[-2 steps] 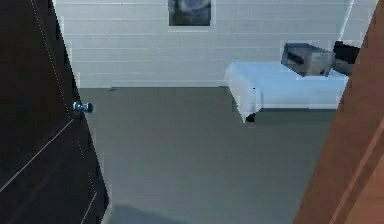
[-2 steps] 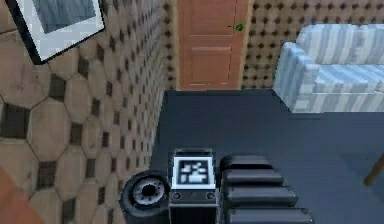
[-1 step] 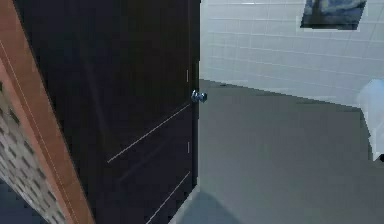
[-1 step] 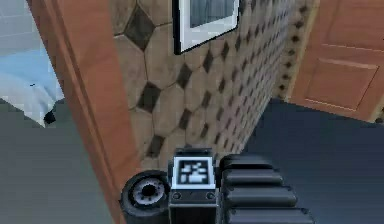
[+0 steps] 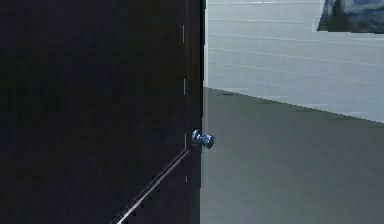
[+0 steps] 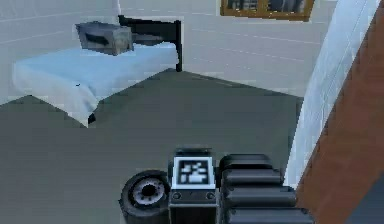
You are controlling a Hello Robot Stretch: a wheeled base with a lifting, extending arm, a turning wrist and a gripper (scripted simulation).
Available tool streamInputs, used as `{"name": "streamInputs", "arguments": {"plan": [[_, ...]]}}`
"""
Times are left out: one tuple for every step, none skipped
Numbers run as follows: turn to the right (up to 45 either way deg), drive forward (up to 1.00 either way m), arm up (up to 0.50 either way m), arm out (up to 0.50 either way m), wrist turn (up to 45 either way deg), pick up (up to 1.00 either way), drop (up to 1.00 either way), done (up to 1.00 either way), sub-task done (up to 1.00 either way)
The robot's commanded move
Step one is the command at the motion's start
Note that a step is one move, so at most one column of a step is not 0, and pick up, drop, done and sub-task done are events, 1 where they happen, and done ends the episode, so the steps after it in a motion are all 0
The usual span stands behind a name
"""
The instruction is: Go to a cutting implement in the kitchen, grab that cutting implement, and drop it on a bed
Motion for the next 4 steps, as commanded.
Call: {"name": "streamInputs", "arguments": {"plan": [[45.0,0.0,0.0,0.0,0.0,0.0,0.0,0.0,0.0],[42.0,0.0,0.0,0.0,0.0,0.0,0.0,0.0,0.0],[0.0,0.35,0.0,0.0,0.0,0.0,0.0,0.0,0.0],[0.0,1.0,0.0,0.0,0.0,0.0,0.0,0.0,0.0]]}}
